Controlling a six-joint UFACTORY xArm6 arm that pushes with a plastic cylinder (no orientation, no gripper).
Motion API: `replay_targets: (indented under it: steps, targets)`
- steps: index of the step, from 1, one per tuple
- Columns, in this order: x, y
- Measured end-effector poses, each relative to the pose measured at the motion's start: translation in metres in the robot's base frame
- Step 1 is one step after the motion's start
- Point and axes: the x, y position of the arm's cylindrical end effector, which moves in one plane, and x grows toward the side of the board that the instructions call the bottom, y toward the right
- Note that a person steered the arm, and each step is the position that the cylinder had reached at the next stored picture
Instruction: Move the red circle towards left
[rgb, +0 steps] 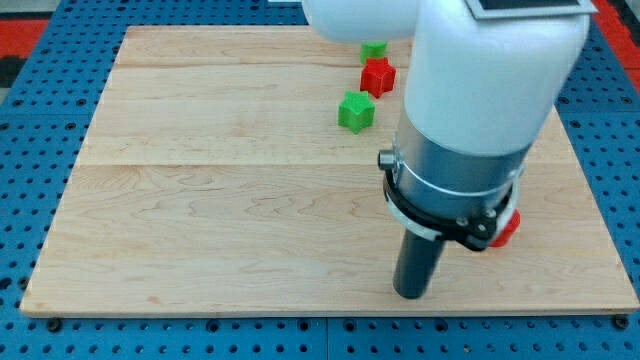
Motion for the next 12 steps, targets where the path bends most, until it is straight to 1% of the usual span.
replay_targets:
  steps: [2, 3, 4, 5, 6, 7, 8, 9, 10, 11, 12]
  targets:
    - [0.015, 0.072]
    - [0.009, 0.124]
    - [-0.033, 0.155]
    - [-0.062, 0.163]
    - [-0.063, 0.115]
    - [-0.08, 0.043]
    - [-0.066, -0.002]
    - [-0.003, 0.085]
    - [0.013, 0.005]
    - [-0.006, -0.038]
    - [-0.032, -0.011]
